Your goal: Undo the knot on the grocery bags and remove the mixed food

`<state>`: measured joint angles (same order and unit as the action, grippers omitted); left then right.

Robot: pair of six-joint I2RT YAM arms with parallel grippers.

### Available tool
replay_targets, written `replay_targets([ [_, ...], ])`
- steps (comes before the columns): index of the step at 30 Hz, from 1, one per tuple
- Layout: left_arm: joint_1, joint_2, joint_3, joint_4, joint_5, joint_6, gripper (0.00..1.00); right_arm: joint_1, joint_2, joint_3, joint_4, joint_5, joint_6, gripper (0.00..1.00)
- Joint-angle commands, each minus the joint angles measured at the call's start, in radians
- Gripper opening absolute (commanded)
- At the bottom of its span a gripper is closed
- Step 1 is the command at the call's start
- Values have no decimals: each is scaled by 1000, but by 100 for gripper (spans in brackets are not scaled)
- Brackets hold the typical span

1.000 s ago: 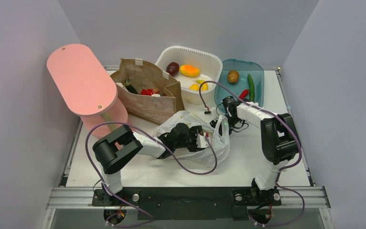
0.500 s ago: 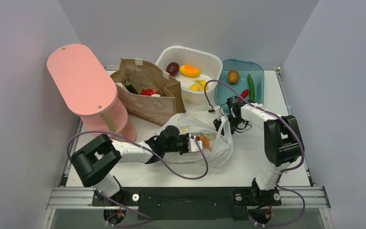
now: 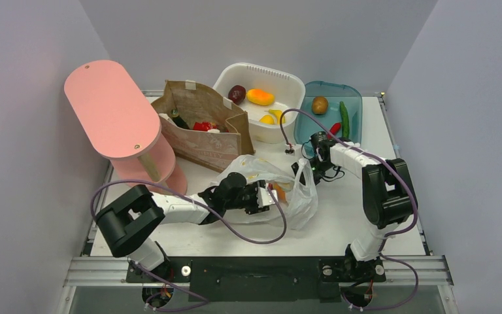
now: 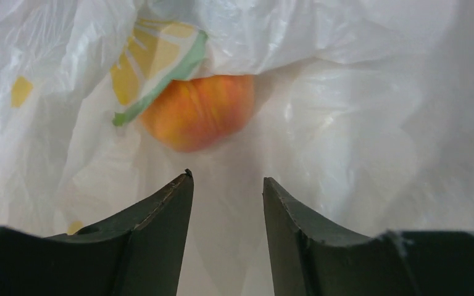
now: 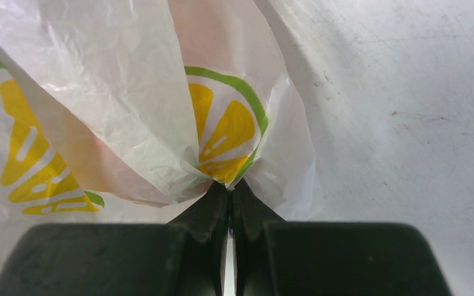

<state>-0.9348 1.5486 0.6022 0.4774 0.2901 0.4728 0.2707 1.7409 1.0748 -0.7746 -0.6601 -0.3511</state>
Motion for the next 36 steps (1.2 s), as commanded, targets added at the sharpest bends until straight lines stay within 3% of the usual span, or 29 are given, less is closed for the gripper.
replay_targets([
  [1, -1, 63, 98, 48, -78, -40, 44, 20, -43, 1, 21, -37, -1, 0],
  [3, -1, 85, 120, 43, -71, -33, 45, 24, -45, 2, 19, -38, -2, 0],
  [5, -9, 103, 127, 55, -72, -3, 58, 27, -45, 5, 16, -37, -7, 0],
  [6, -13, 114, 126, 67, -79, 2, 70, 29, -46, 6, 14, -37, -11, 0],
  [10, -34, 157, 129, 140, -157, 6, 88, 32, -48, 11, 1, -51, -29, 0],
  [21, -54, 270, 207, 196, -140, -40, 91, 83, -30, 20, -4, -103, -32, 0],
  [26, -53, 283, 212, 229, -123, -51, 87, 96, -30, 7, -19, -115, -44, 0],
  [34, -12, 125, 115, 131, -11, -52, 46, -18, -32, 19, -72, -65, -90, 0],
  [36, 2, 90, 79, 94, 4, -49, 42, -44, -33, 21, -77, -41, -101, 0],
])
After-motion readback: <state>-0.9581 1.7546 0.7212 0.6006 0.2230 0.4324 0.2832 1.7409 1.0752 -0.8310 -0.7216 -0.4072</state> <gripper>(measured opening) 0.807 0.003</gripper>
